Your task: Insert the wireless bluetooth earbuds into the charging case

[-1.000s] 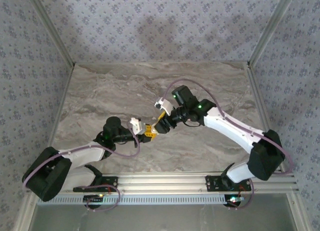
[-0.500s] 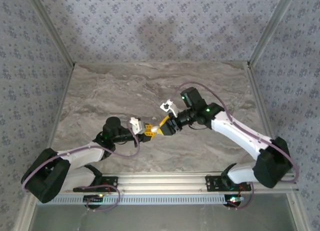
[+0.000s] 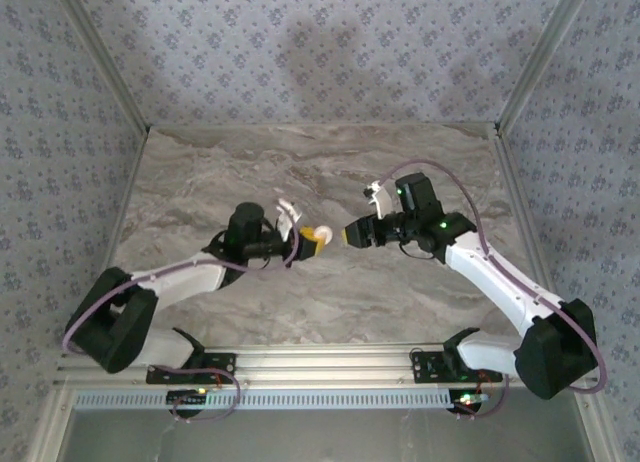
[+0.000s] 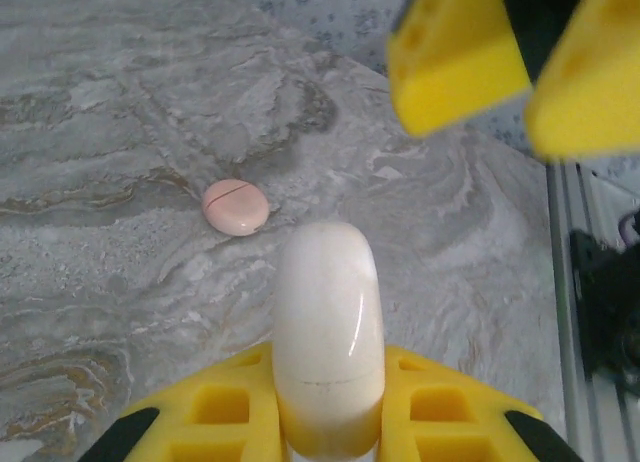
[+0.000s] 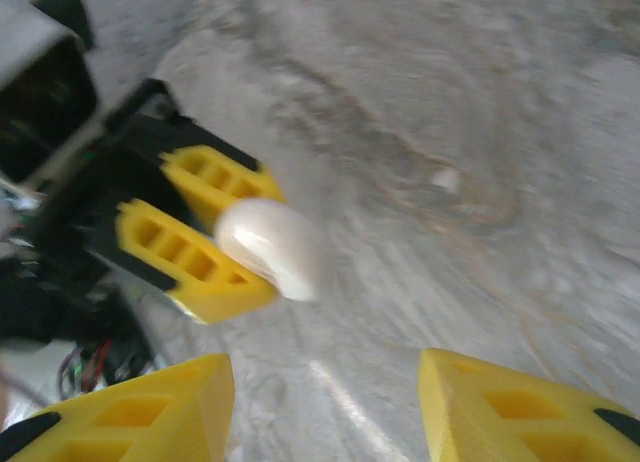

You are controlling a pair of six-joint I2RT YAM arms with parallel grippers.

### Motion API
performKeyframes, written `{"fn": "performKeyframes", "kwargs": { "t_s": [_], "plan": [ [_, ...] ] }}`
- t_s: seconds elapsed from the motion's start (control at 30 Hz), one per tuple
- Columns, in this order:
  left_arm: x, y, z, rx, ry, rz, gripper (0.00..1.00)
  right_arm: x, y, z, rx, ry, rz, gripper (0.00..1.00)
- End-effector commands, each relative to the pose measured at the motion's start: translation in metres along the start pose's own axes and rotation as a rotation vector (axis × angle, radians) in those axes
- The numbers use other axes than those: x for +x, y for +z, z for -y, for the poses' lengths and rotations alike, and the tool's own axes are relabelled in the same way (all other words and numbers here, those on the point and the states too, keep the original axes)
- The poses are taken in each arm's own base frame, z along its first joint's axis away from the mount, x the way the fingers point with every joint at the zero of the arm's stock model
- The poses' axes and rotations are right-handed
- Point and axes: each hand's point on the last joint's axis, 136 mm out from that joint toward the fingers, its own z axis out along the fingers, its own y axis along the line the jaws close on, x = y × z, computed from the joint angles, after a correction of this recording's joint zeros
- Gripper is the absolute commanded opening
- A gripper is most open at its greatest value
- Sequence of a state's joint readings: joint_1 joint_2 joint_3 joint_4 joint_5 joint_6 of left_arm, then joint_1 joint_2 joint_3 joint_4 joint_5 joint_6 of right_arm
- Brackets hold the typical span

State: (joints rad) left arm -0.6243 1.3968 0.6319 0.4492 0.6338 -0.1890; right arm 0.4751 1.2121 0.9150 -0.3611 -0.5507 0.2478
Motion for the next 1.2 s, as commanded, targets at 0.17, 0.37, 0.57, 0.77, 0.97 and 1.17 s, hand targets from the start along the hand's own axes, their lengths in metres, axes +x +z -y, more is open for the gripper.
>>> {"fn": "performKeyframes", "kwargs": {
  "t_s": [0.17, 0.37, 0.57, 0.77, 0.97, 1.17],
  "plan": [
    [0.013, 0.065, -0.015, -0.005, -0.569, -0.180, 0.10, 0.019, -0.024, 0.072, 0.272, 0.298, 0.111, 0.53],
    [0.017, 0.096, -0.036, -0.106, -0.664, -0.258, 0.10, 0.032, -0.033, 0.086, 0.296, 0.360, 0.148, 0.53],
    [0.030, 0.112, -0.059, -0.183, -0.729, -0.294, 0.12, 0.046, -0.032, 0.089, 0.305, 0.373, 0.137, 0.53],
    [0.047, 0.125, -0.077, -0.216, -0.781, -0.344, 0.13, 0.050, -0.034, 0.086, 0.294, 0.379, 0.144, 0.52],
    [0.052, 0.123, -0.092, -0.273, -0.786, -0.380, 0.18, 0.054, -0.035, 0.087, 0.301, 0.385, 0.135, 0.52],
    [0.060, 0.104, -0.112, -0.373, -0.784, -0.423, 0.30, 0.049, -0.043, 0.091, 0.347, 0.356, 0.164, 0.51]
  ]
}}
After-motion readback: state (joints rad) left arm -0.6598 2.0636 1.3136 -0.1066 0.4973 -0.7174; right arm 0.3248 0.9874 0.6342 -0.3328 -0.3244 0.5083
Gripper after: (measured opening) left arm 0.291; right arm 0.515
